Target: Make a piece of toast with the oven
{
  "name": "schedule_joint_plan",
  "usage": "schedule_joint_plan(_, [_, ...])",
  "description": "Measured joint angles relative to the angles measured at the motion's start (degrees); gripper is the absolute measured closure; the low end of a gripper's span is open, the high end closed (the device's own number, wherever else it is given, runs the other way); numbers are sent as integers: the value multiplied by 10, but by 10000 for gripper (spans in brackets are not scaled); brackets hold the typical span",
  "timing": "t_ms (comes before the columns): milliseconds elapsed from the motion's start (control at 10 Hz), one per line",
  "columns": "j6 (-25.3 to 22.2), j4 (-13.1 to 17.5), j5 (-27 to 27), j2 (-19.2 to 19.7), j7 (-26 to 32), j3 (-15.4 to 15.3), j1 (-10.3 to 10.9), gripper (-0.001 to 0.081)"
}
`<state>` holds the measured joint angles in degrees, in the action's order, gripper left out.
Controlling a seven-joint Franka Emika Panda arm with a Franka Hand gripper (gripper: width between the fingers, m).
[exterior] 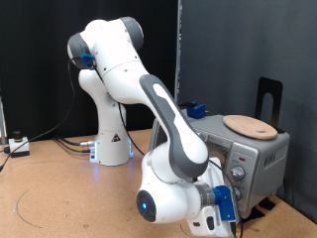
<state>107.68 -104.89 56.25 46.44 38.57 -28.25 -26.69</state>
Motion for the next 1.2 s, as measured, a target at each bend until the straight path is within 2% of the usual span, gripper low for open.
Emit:
schedule_joint_plan(100, [2, 2, -2, 0, -1, 2, 0, 680])
schedule_joint_plan(200, [2, 3, -3, 0, -3, 3, 0, 504])
schedule_joint_plan(300, [2, 4, -3, 0, -6, 5, 0, 504])
schedule_joint_plan(400, [-1, 5, -4, 0, -14, 6, 0, 321])
schedule_joint_plan(500, [-16, 8, -12, 0, -31, 9, 0, 184])
schedule_joint_plan(600, [-42, 10, -25, -1, -51, 12, -2, 184])
schedule_joint_plan(700, [-70, 11, -36, -5, -64, 16, -9, 44])
schedule_joint_plan(800, [-90, 12, -40, -14, -84, 22, -19, 44])
schedule_joint_plan(900, [-94, 14, -45, -22, -92, 28, -28, 5])
schedule_joint_plan(1000, [-97, 17, -51, -31, -95, 33, -35, -1])
schedule_joint_plan(1200, [-134, 32, -66, -43, -118, 44, -50, -2])
